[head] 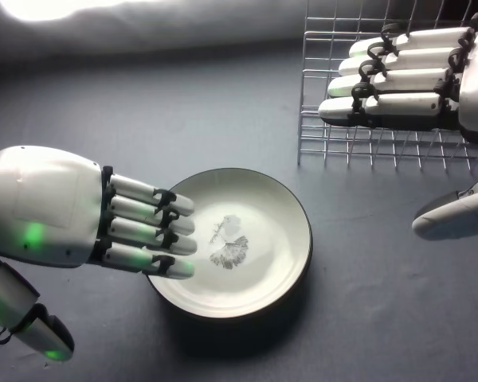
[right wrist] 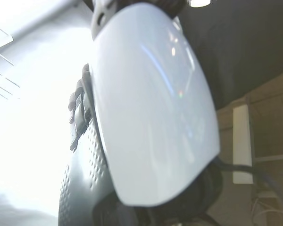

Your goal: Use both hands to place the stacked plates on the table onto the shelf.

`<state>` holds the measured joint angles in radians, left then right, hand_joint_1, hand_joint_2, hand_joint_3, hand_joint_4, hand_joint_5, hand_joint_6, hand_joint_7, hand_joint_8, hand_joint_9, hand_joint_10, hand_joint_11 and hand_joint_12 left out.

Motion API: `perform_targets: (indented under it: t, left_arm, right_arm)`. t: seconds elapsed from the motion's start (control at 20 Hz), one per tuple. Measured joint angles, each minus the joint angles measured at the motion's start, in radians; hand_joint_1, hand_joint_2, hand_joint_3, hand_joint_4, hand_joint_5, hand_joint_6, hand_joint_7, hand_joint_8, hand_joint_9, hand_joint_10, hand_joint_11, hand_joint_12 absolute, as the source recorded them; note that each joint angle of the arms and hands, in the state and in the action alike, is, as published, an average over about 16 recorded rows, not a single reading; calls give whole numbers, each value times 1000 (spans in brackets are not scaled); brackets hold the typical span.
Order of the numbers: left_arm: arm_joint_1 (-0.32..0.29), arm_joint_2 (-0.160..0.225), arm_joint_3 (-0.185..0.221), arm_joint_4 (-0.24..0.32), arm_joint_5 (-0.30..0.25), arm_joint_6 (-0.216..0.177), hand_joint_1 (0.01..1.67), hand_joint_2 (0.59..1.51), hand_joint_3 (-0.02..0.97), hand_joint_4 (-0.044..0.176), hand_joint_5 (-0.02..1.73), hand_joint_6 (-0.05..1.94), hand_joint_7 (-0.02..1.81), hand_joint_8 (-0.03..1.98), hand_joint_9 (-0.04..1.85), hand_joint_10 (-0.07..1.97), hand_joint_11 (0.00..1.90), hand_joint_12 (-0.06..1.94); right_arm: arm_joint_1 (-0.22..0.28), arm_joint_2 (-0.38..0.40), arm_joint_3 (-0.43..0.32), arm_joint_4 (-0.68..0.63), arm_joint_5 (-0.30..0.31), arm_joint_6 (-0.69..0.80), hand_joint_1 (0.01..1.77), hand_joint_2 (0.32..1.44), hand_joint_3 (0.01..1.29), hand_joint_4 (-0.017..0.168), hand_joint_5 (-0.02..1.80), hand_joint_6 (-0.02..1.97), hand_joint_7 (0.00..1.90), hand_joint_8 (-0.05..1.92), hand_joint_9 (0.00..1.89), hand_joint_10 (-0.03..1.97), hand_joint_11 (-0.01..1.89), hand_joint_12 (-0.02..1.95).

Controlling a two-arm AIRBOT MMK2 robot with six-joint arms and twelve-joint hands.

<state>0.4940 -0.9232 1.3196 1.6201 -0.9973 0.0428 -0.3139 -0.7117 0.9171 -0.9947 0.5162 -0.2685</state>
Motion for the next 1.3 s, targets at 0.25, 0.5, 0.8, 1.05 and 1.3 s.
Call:
perform_targets:
  t: [0.25, 0.5, 0.8, 1.05, 1.3]
  left_arm:
    - [-4, -23, 32, 43, 22, -2, 17, 1110, 17, 6, 21, -12, 15, -16, 17, 6, 13, -17]
    - [0, -44, 61, 75, 44, -10, 18, 1112, 17, 5, 19, -14, 14, -16, 19, 7, 14, -17]
    - [19, -65, 92, 85, 59, -22, 18, 1115, 17, -1, 9, -13, 15, -16, 20, 8, 14, -18]
    - [42, -77, 107, 93, 63, -32, 17, 1117, 17, -5, 0, -15, 15, -16, 18, 7, 14, -12]
    - [59, -93, 116, 95, 63, -38, 17, 1118, 17, -8, -9, -19, 11, -16, 17, 7, 14, -2]
  right_arm:
    - [-5, 0, 1, -1, 10, -1, 19, 1124, 14, 8, 24, 29, 22, 9, 14, 6, 22, 1]
    - [-9, 0, 1, -1, 17, -3, 19, 1122, 14, 8, 28, 29, 21, 9, 15, 6, 22, 1]
    - [-12, 1, 2, -1, 24, -8, 19, 1122, 14, 7, 37, 28, 21, 9, 15, 6, 23, 1]
    - [-15, 2, 4, -2, 29, -13, 19, 1126, 14, 7, 44, 28, 21, 9, 16, 6, 25, 1]
    - [-20, 2, 13, -23, 42, -17, 19, 1136, 15, 7, 46, 29, 21, 9, 17, 7, 26, 1]
